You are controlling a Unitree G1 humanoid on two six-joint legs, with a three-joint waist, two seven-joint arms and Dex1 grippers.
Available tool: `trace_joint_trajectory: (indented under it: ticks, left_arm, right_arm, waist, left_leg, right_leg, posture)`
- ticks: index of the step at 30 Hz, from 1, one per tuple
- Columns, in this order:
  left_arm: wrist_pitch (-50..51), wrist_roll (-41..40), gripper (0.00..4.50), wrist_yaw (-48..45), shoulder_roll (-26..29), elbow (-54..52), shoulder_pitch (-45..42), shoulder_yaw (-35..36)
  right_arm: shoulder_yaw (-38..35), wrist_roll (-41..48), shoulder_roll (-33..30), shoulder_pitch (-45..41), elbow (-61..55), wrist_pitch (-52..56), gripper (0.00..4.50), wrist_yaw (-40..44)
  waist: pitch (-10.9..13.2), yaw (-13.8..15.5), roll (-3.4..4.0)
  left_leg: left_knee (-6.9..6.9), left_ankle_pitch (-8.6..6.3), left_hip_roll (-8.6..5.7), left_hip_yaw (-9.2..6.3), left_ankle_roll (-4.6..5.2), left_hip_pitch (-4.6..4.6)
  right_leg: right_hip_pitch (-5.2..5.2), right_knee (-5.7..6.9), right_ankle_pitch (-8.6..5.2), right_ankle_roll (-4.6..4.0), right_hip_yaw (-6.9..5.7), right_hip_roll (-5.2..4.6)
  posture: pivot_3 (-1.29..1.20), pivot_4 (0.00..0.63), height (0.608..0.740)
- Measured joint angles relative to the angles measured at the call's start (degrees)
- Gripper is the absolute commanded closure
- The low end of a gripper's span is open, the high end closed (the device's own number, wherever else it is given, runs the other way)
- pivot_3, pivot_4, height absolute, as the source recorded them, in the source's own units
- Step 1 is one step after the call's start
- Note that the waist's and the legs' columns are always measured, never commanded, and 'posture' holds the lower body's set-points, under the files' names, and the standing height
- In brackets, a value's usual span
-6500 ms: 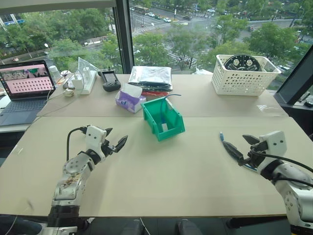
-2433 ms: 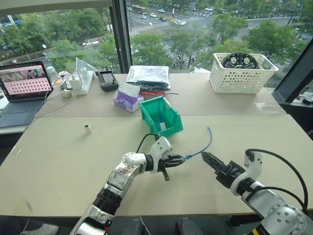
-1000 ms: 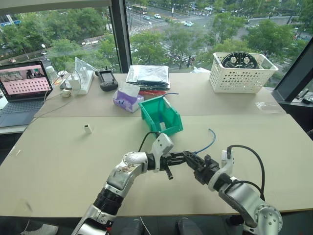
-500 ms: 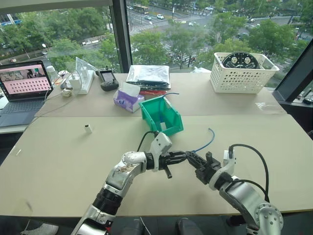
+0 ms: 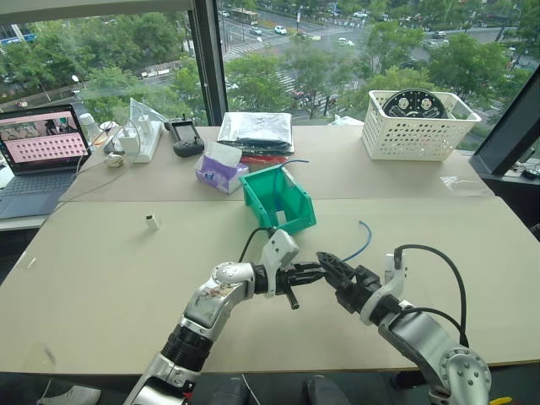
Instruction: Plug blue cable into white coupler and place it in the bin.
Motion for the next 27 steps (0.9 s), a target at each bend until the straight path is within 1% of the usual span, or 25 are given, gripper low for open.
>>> trace_joint_trajectory:
  ticks: [21,22,24,25,27]
  left_arm:
    - [0.8,-0.1,4.42,0.4,-0.3,0.0,0.1,-0.4]
    - [0.8,-0.1,4.42,0.4,-0.3,0.0,0.1,-0.5]
    - [0.7,-0.2,4.42,0.4,-0.3,0.0,0.1,-0.4]
    - [0.7,-0.3,4.42,0.4,-0.3,-0.1,0.1,-0.3]
    - [0.6,-0.4,4.42,0.4,-0.3,-0.4,0.1,-0.3]
  right_arm:
    - [0.3,-1.8,-0.8,1.6,-1.8,-6.0,1.95,0.0]
    - [0.3,-1.8,-0.9,1.7,-1.9,-6.1,2.46,0.0]
    - [0.3,-2.3,-1.0,1.9,-1.9,-6.3,2.89,-0.1]
    - [0.3,-2.5,-1.1,2.0,-1.9,-6.4,3.31,-0.1]
    - [0.3,-2.7,-1.1,2.2,-1.9,-6.8,3.98,-0.3]
  waist:
    - [0.0,0.1,0.0]
    - [0.0,0.1,0.0]
    - [0.0,0.1,0.0]
    - [0.0,0.1,0.0]
    - [0.0,0.1,0.0]
  left_leg:
    - [0.0,0.0,-0.01,0.0,0.0,0.0]
    - [0.0,0.0,0.0,0.0,0.0,0.0]
    - [0.0,0.0,0.0,0.0,0.0,0.0]
    - [0.0,0.0,0.0,0.0,0.0,0.0]
    - [0.0,0.0,0.0,0.0,0.0,0.0]
  right_leg:
    - [0.0,-0.01,0.0,0.0,0.0,-0.01]
    - [0.0,-0.01,0.0,0.0,0.0,-0.01]
    - [0.0,-0.01,0.0,0.0,0.0,-0.01]
    - [0.0,-0.01,0.0,0.0,0.0,-0.01]
    - [0.0,-0.01,0.0,0.0,0.0,-0.01]
  posture:
    - [0.0,0.15,0.727]
    - [0.0,0.15,0.727]
    - [0.0,0.15,0.727]
    - [0.0,0.15,0.727]
    - [0.0,0.15,0.727]
